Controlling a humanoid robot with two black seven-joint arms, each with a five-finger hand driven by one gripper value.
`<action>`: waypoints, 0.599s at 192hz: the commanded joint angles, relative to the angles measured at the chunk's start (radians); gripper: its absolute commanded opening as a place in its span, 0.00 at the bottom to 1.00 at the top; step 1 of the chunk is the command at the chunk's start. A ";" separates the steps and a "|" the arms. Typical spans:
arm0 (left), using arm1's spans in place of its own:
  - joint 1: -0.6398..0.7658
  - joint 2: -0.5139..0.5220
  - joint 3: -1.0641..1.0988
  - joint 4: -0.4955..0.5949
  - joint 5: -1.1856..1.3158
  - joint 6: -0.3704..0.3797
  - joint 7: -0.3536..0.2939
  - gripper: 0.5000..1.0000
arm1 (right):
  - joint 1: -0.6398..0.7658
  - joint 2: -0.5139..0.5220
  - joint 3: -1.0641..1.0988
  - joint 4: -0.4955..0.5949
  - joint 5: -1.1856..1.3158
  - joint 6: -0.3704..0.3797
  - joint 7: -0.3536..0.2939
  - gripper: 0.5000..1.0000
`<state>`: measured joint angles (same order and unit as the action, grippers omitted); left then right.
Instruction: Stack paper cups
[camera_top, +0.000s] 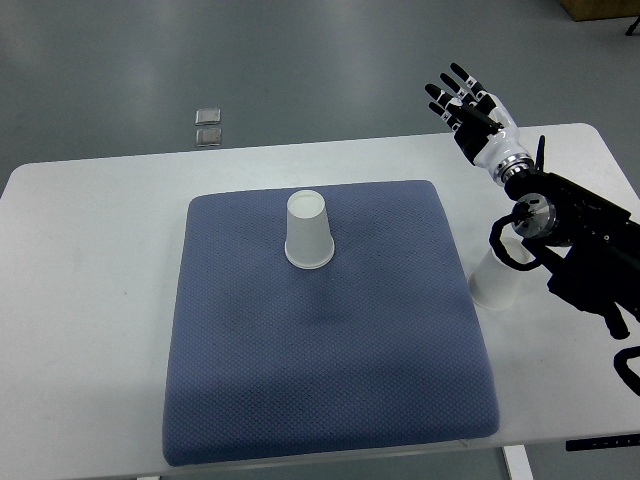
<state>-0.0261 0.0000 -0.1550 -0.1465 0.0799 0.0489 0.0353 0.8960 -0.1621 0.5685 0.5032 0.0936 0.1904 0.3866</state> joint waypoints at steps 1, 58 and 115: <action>0.000 0.000 0.000 -0.002 0.000 0.000 0.000 1.00 | 0.003 -0.014 0.001 0.011 0.000 -0.002 0.000 0.82; 0.000 0.000 0.000 0.001 0.000 0.000 0.000 1.00 | 0.034 -0.028 -0.016 0.011 -0.002 -0.006 -0.006 0.82; 0.000 0.000 0.000 -0.001 0.000 0.000 0.000 1.00 | 0.060 -0.076 -0.021 0.012 -0.060 -0.011 -0.011 0.82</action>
<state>-0.0262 0.0000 -0.1550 -0.1472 0.0799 0.0490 0.0353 0.9512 -0.2242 0.5487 0.5142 0.0537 0.1810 0.3760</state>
